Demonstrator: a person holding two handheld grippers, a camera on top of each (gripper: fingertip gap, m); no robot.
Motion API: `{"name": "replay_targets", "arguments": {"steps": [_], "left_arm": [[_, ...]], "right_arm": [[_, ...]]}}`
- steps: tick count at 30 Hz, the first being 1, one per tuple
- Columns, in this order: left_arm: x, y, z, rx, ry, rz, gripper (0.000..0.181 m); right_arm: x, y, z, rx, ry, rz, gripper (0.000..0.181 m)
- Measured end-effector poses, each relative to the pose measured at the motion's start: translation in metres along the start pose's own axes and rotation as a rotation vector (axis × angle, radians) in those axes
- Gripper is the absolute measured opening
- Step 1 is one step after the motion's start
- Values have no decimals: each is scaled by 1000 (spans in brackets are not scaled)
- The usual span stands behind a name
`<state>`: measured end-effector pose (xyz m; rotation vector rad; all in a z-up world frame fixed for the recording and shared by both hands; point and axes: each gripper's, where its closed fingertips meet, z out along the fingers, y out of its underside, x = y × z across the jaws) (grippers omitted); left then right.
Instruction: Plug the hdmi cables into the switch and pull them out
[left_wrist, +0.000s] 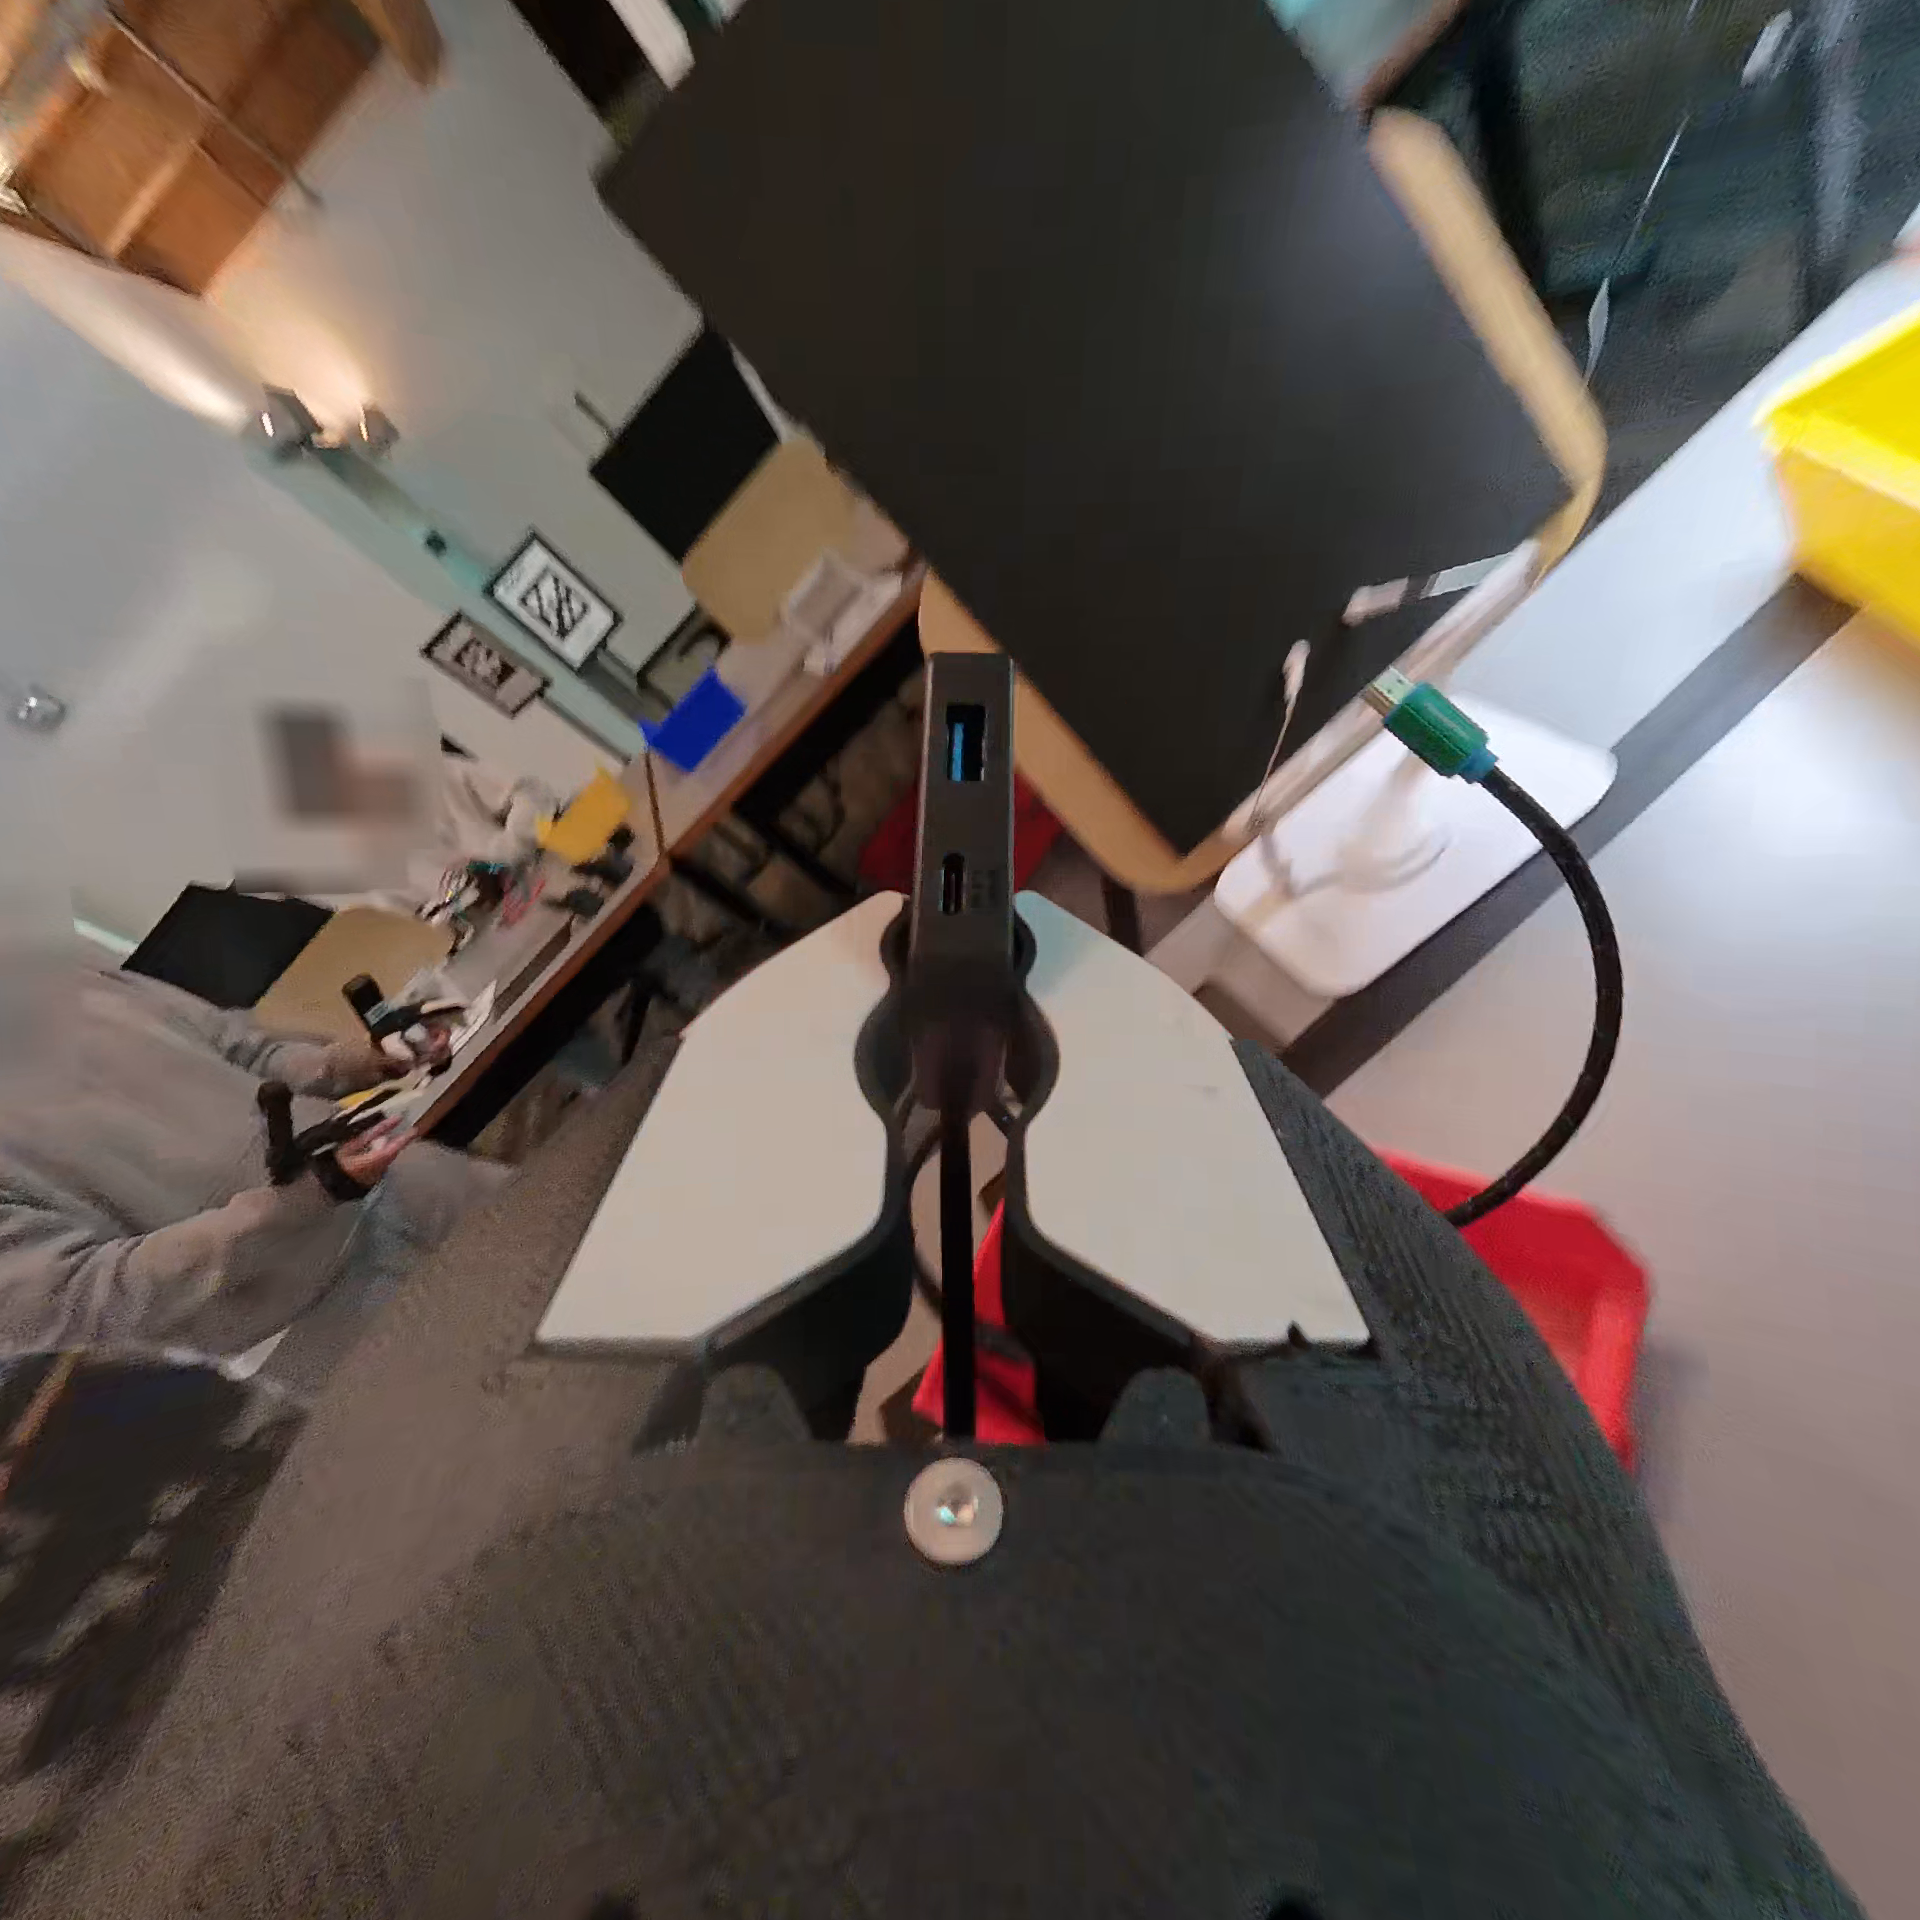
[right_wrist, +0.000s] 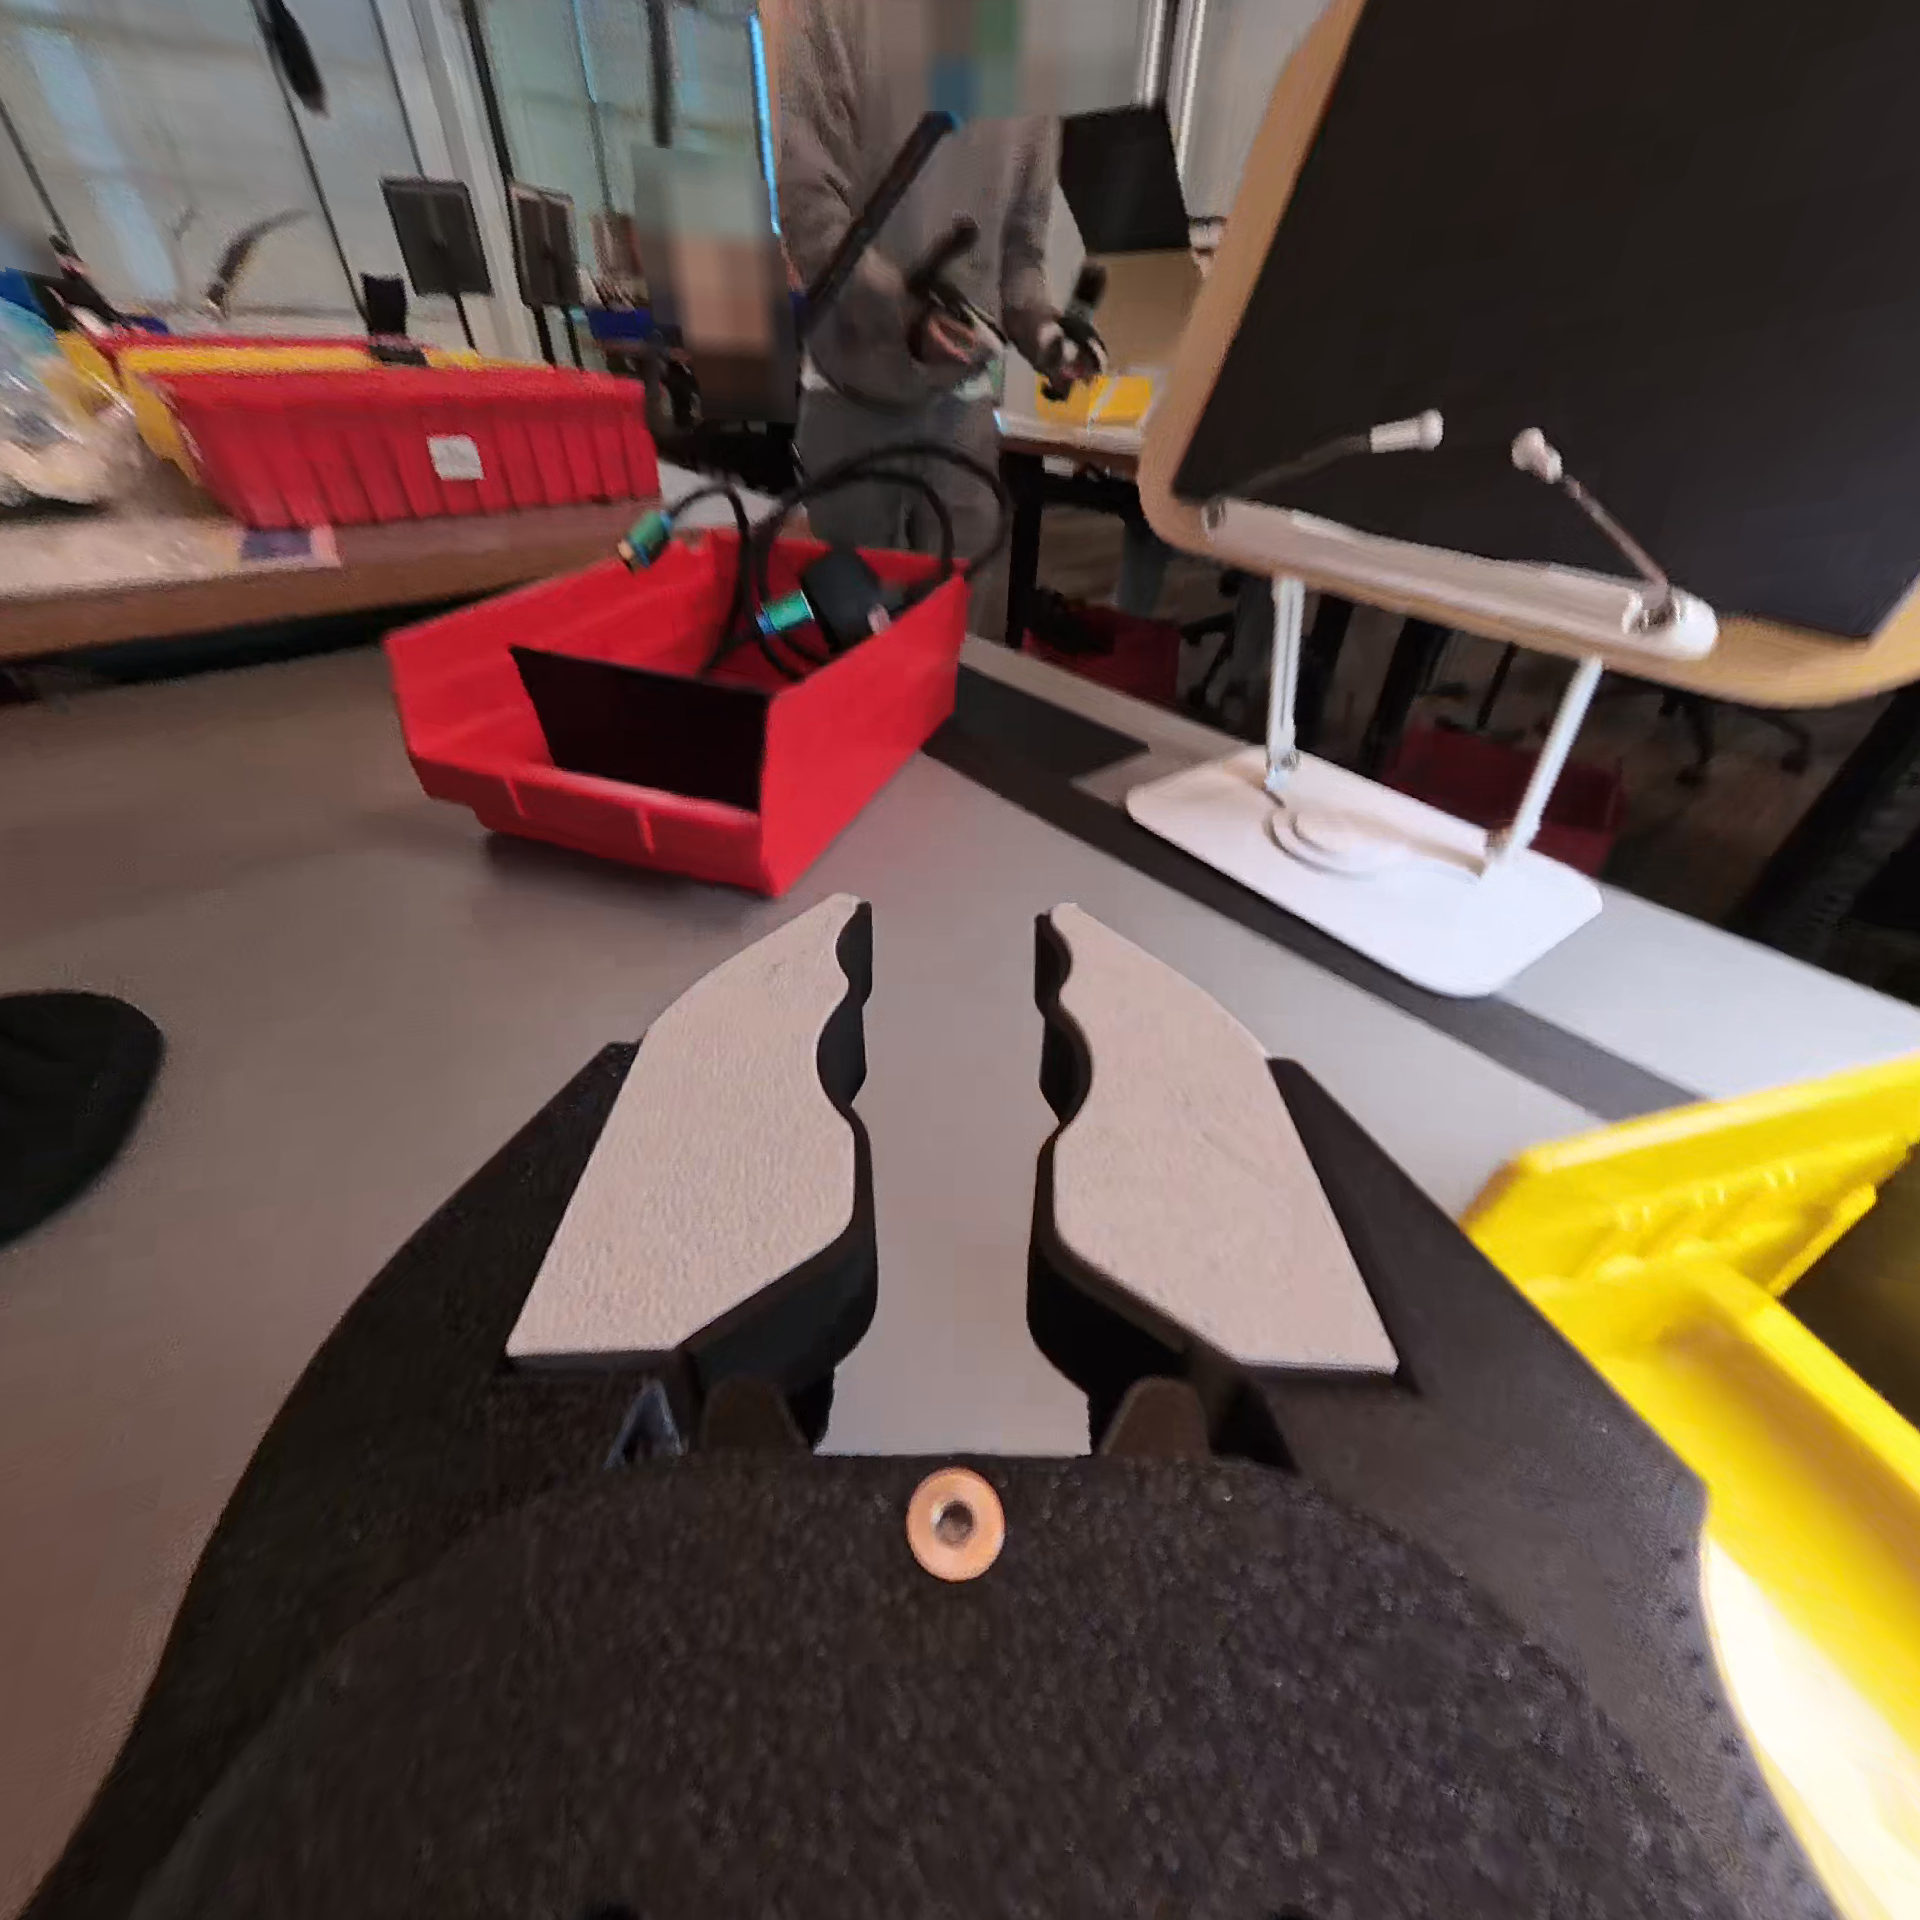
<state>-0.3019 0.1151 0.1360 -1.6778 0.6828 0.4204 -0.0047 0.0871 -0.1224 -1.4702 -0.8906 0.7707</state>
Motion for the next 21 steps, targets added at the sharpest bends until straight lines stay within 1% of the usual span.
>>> {"name": "replay_targets", "arguments": {"steps": [3, 5, 7, 9, 12, 14, 15, 18, 20, 21], "left_arm": [[19, -36, -24, 195, 45, -129, 15], [36, -51, -36, 321, 85, -235, 14], [53, -59, -44, 450, 130, -360, 14], [68, -57, -48, 564, 173, -504, 14], [88, -40, -47, 707, 216, -721, 14], [102, -21, -41, 766, 241, -846, 15], [109, -11, -37, 785, 253, -898, 15], [122, 11, -18, 819, 310, -977, 14], [127, 16, -10, 815, 403, -1009, 14], [129, 16, -11, 839, 433, -998, 14]], "right_arm": [[-18, -55, 3, 132, -57, 11, 29], [-32, -91, 7, 205, -116, 34, 29], [-44, -117, 12, 254, -165, 47, 29], [-50, -132, 19, 272, -194, 56, 33], [-48, -138, 22, 316, -217, 69, 35], [-44, -132, 21, 327, -256, 59, 36], [-41, -126, 21, 303, -281, 57, 39], [-35, -105, 10, 197, -422, 38, 41], [-33, -95, -6, 142, -539, 39, 40], [-31, -91, -14, 124, -585, 56, 40]]}}
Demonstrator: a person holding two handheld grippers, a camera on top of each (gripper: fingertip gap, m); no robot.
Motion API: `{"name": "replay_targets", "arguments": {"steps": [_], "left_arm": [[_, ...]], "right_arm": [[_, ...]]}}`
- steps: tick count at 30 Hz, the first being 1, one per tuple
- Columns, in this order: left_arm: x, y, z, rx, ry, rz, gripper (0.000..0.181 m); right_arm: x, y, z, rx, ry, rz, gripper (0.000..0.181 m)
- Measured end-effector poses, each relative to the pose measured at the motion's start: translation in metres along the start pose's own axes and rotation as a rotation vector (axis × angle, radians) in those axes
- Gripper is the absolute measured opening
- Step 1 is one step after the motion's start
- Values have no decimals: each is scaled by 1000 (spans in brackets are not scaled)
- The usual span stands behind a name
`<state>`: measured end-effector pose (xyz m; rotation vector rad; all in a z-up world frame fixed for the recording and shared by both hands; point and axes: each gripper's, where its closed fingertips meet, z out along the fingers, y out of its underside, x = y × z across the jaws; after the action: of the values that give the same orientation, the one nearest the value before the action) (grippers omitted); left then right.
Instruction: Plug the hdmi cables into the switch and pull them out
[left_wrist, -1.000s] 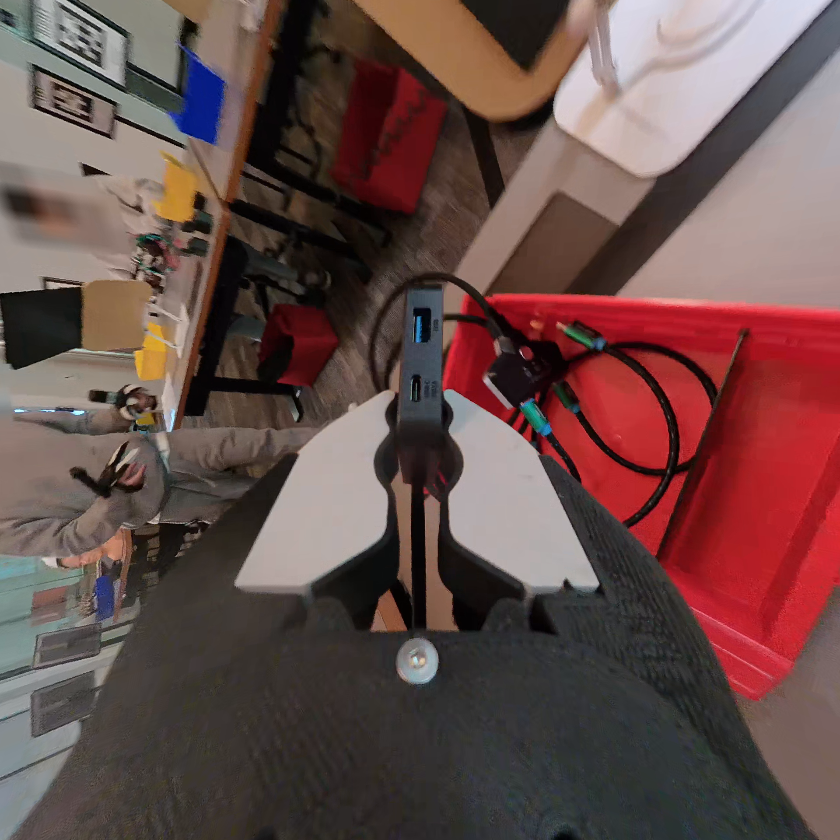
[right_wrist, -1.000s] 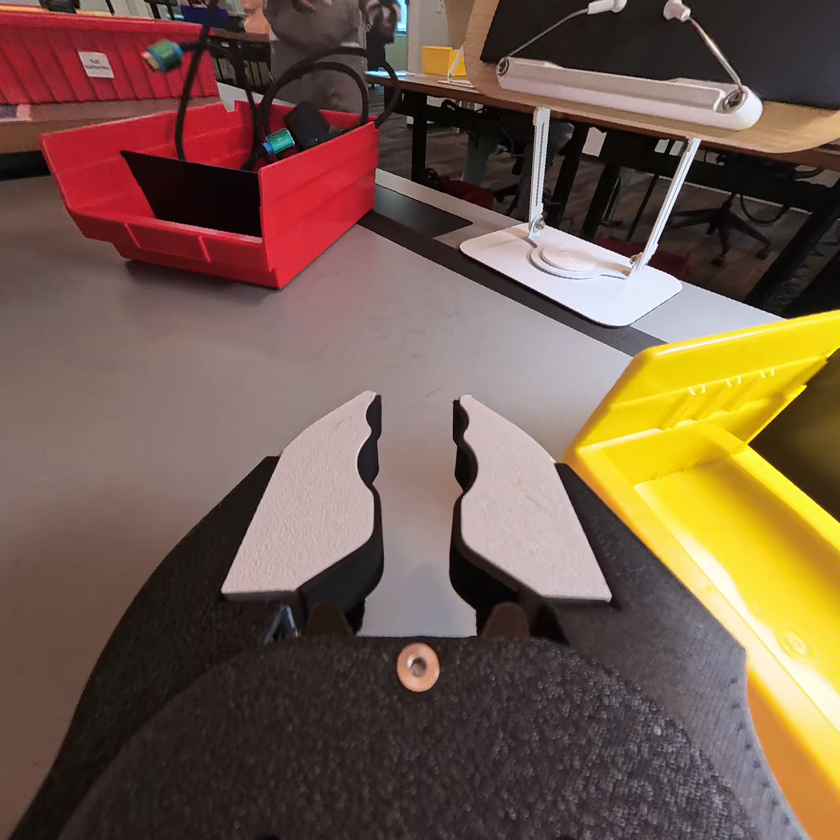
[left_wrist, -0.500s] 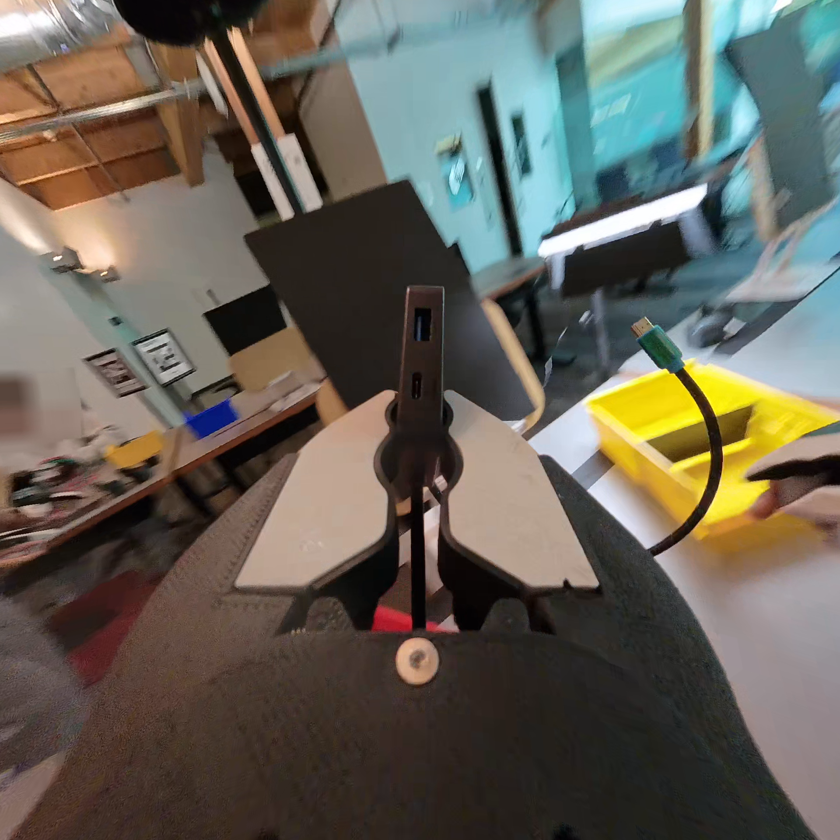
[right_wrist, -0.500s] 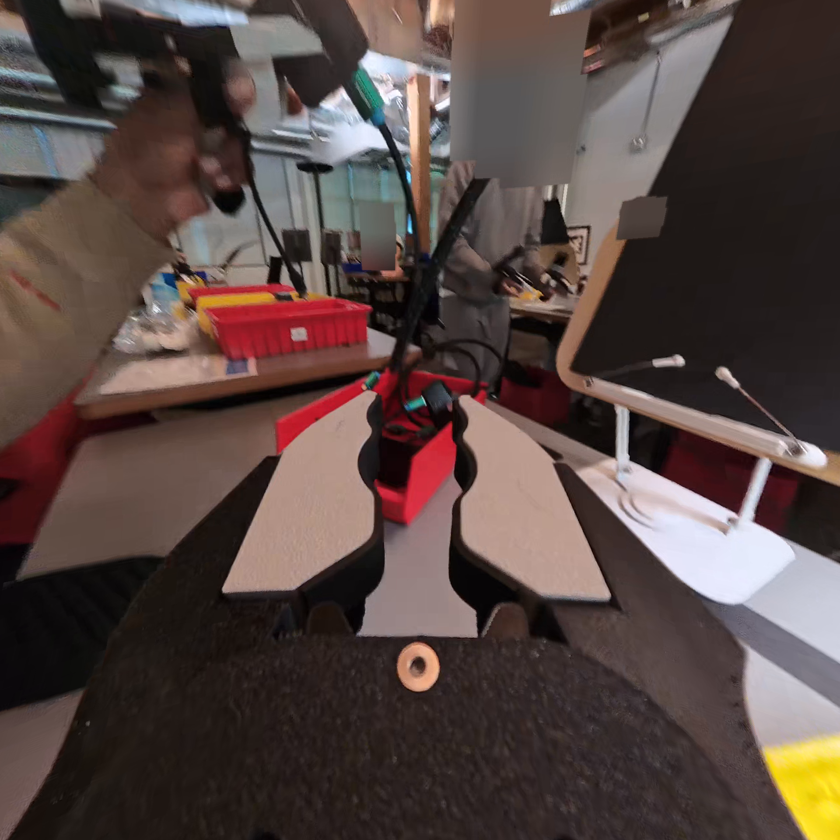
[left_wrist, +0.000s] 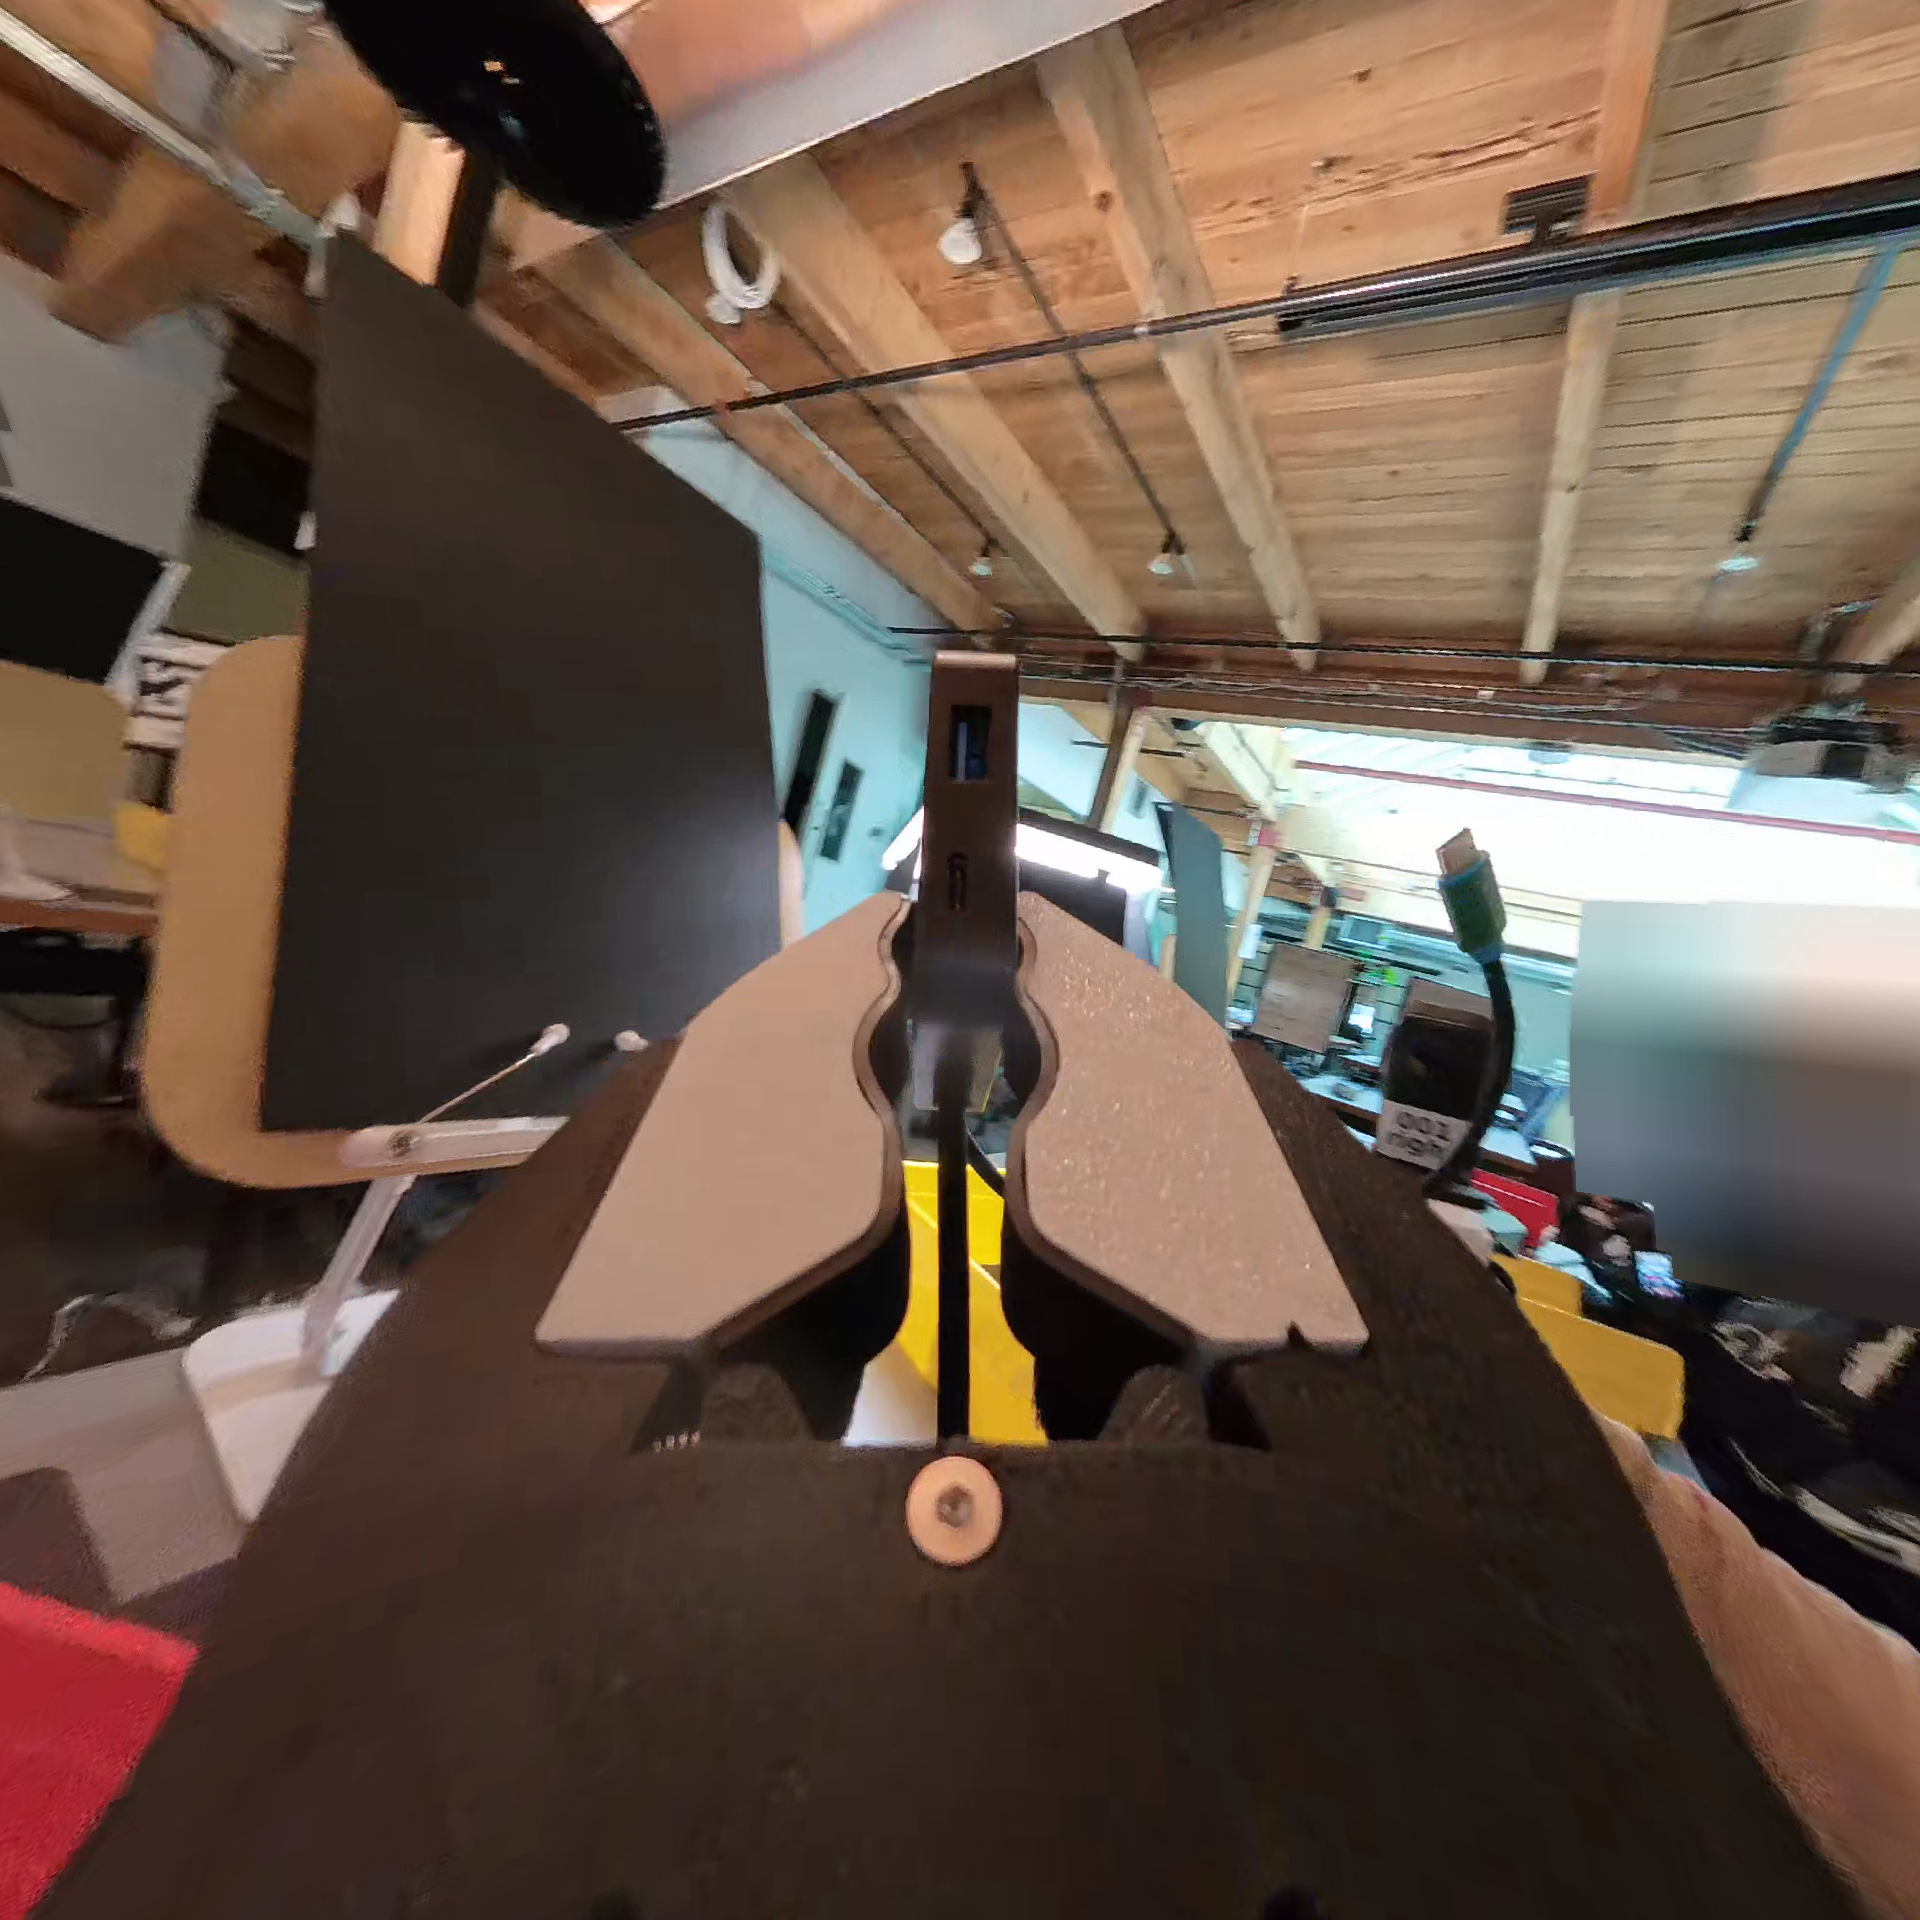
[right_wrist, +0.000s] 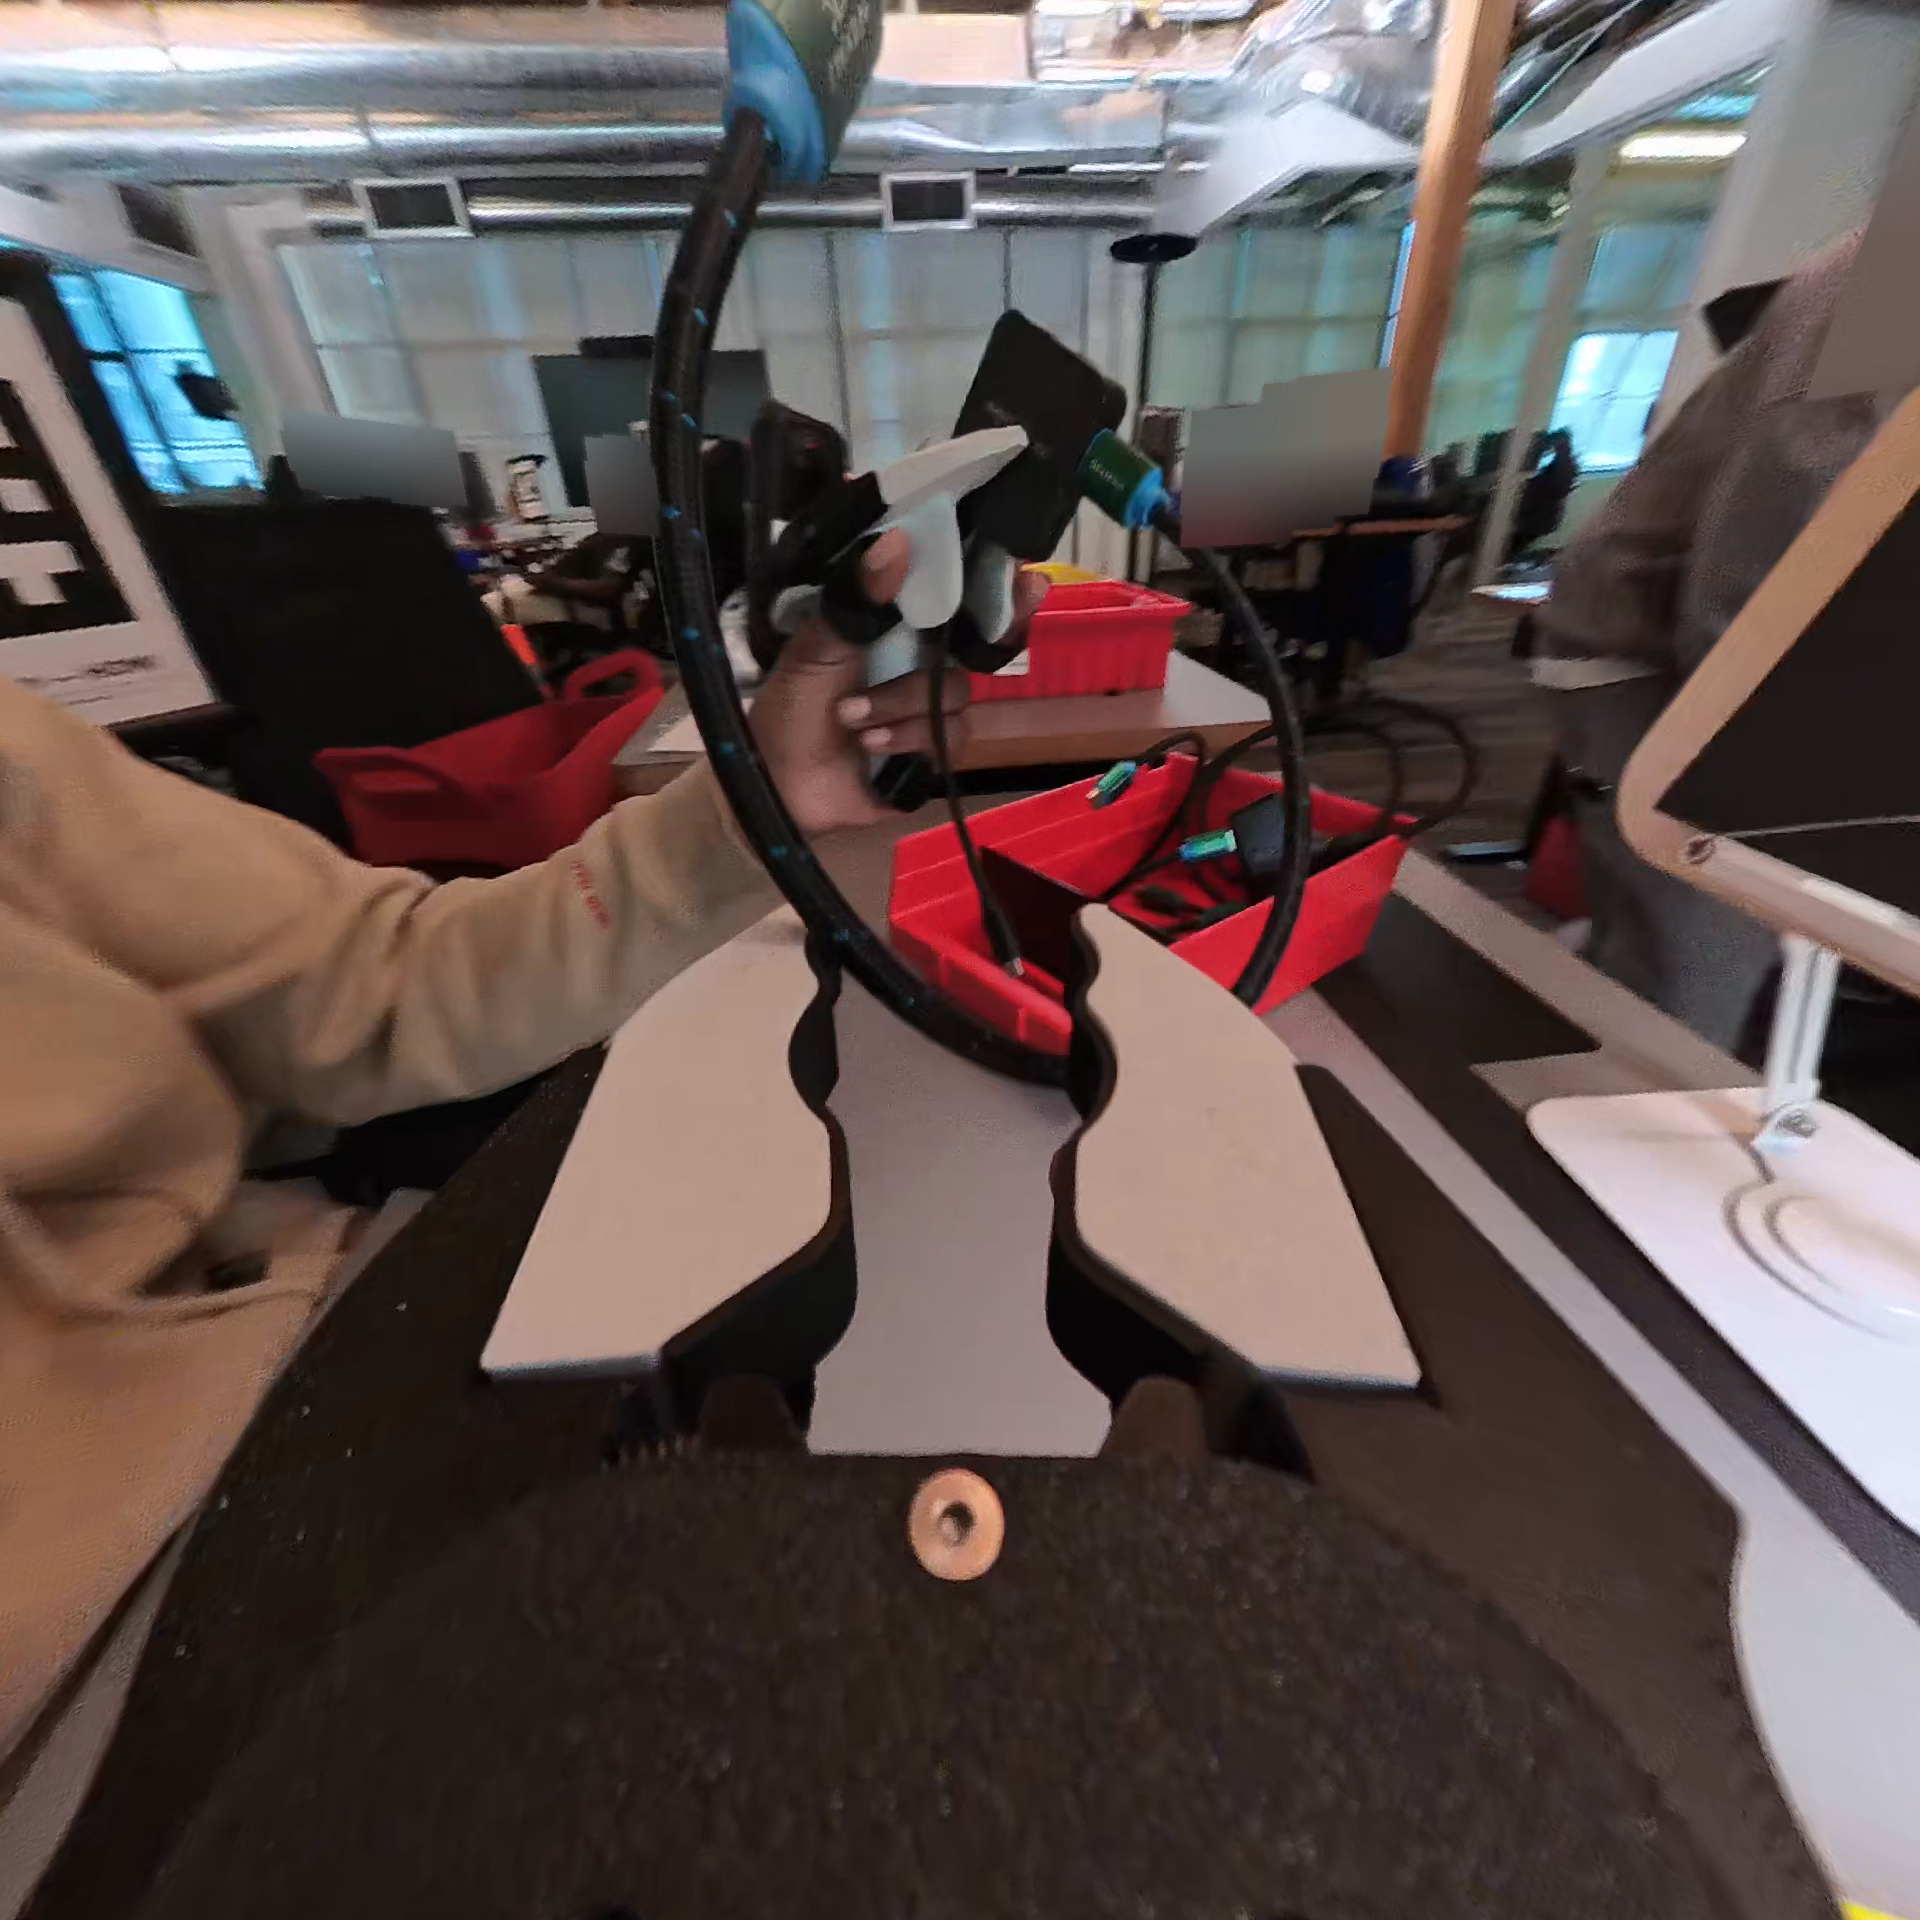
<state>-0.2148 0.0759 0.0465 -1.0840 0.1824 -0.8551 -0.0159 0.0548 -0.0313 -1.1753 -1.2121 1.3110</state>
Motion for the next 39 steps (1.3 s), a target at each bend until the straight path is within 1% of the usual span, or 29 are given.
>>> {"name": "replay_targets", "arguments": {"steps": [2, 5, 8, 10, 13, 16, 18, 21, 24, 27, 29, 33, 35, 37, 39], "left_arm": [[7, 6, 1, -6, 84, -7, 14], [5, 13, 3, 6, 93, -78, 15], [-7, 12, -1, 67, 34, -163, 14], [-17, 6, -7, 127, -10, -222, 14], [-27, -3, -17, 190, -40, -278, 14], [-33, -11, -25, 254, -48, -337, 14], [-35, -14, -28, 292, -24, -403, 14], [-33, -12, -27, 310, 10, -467, 15], [-21, 5, -15, 285, 48, -509, 14], [4, 36, 5, 214, 116, -559, 14], [26, 61, 18, 158, 175, -575, 14], [63, 110, 33, 49, 273, -579, 14], [75, 128, 36, 10, 320, -584, 14], [78, 132, 36, 19, 337, -590, 14], [78, 134, 35, -2, 347, -553, 14]], "right_arm": [[7, 1, -15, 12, 7, 7, 40], [21, -1, -30, 92, 34, 46, 39], [36, -2, -42, 244, 6, 168, 39], [48, -3, -52, 337, 1, 252, 39], [59, 0, -61, 404, 7, 319, 38], [56, 2, -60, 442, -53, 359, 38], [59, 8, -54, 452, -51, 404, 36], [57, 34, -20, 301, 11, 365, 35], [45, 42, 17, 232, 20, 328, 35], [35, 46, 45, 204, 56, 282, 35], [29, 46, 55, 192, 76, 249, 35], [21, 34, 58, 231, 82, 228, 35], [21, 31, 55, 236, 81, 229, 36], [21, 33, 52, 227, 82, 209, 38], [19, 33, 51, 221, 67, 194, 33]]}}
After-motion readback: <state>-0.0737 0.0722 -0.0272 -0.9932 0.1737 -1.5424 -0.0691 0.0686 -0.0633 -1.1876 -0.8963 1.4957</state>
